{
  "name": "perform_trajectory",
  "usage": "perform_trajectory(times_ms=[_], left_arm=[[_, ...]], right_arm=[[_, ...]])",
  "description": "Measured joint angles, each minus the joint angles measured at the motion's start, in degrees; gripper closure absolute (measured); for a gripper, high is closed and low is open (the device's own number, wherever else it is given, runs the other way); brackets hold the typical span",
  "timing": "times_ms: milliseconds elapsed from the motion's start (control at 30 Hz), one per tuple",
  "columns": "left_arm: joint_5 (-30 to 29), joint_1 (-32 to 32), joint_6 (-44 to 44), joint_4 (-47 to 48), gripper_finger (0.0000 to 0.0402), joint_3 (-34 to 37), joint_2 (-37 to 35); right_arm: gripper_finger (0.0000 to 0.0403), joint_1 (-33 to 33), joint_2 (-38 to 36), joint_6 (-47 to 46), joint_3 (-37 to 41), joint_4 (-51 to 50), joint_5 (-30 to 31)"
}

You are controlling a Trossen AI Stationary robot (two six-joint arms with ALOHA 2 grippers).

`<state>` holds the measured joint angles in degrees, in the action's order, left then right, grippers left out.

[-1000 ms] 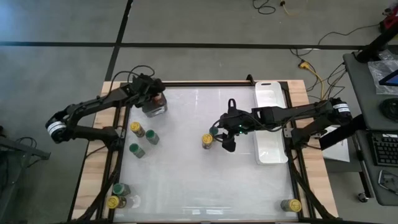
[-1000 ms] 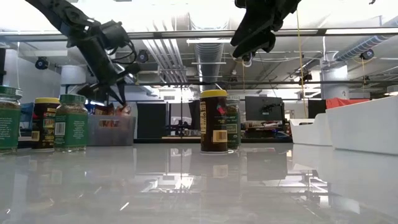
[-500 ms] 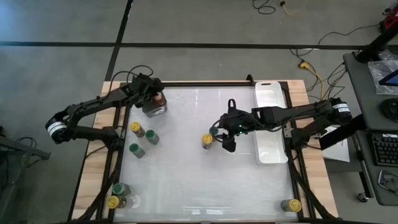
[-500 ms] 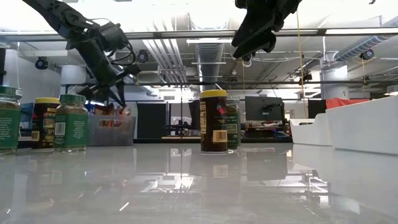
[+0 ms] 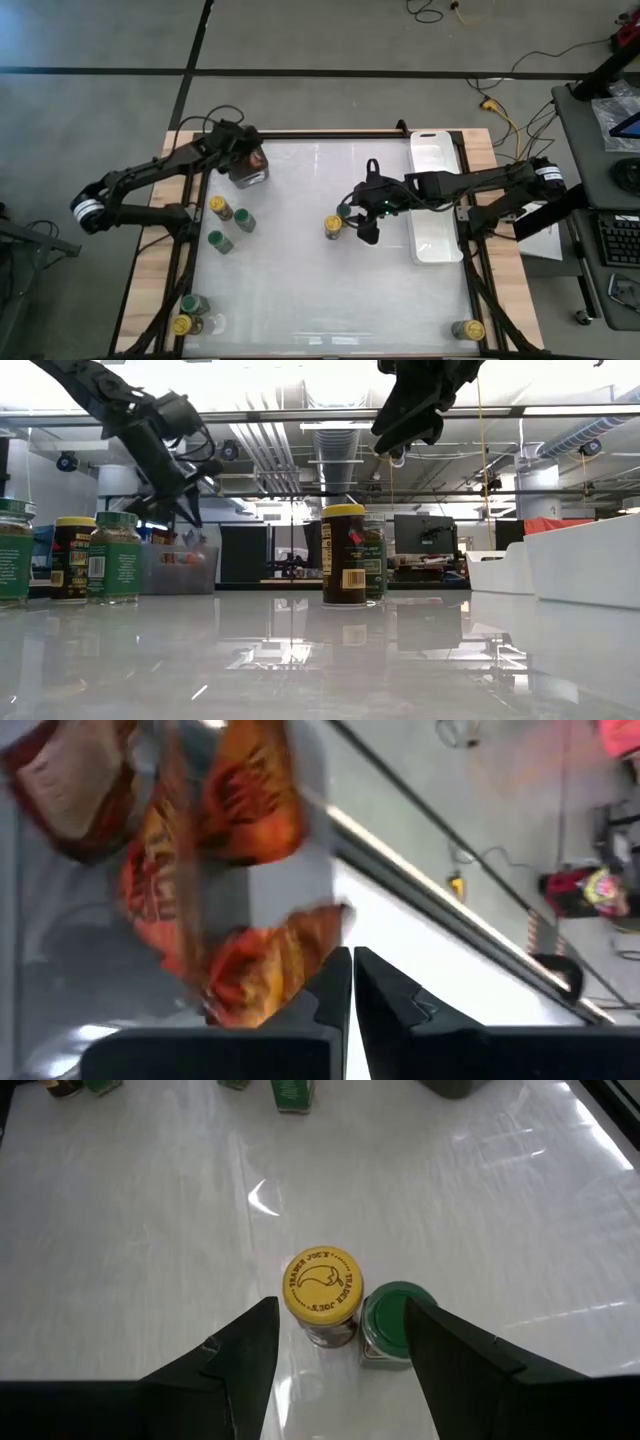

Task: Sort spices by type
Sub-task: Put the orange seasoning bag into the black bin, then put the green seasoning bottle into the bottom white bin

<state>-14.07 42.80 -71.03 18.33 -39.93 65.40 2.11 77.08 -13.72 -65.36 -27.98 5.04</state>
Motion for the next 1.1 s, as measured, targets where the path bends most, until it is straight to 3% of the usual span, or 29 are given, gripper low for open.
perform_trajectory(times_ms=[433, 633, 800, 900, 1100], left_arm=[[0.3, 0.8, 2.2, -3.4, 0.0401, -0.5, -0.8], [4.1, -1.6, 13.3, -8.9, 0.0401, -0.5, -5.1], [9.1, -10.0, 26.8, -13.7, 0.0401, -0.5, -10.2], [8.8, -18.0, 31.0, -14.3, 0.0401, -0.5, -12.6], [-2.3, -35.6, 31.1, -14.2, 0.0401, -0.5, -13.7]], right_arm=[[0.0197, -0.2, 0.0, -0.2, 0.0, 0.2, 0.0], [0.0197, -0.2, 0.0, 0.1, 0.0, 0.3, 0.0], [0.0197, -0.2, 0.0, 1.7, 0.0, 0.4, 3.9], [0.0197, -0.2, 0.0, 5.8, -0.5, 0.0, 4.2], [0.0185, 0.2, 0.6, 11.4, -5.2, -2.8, 3.9]])
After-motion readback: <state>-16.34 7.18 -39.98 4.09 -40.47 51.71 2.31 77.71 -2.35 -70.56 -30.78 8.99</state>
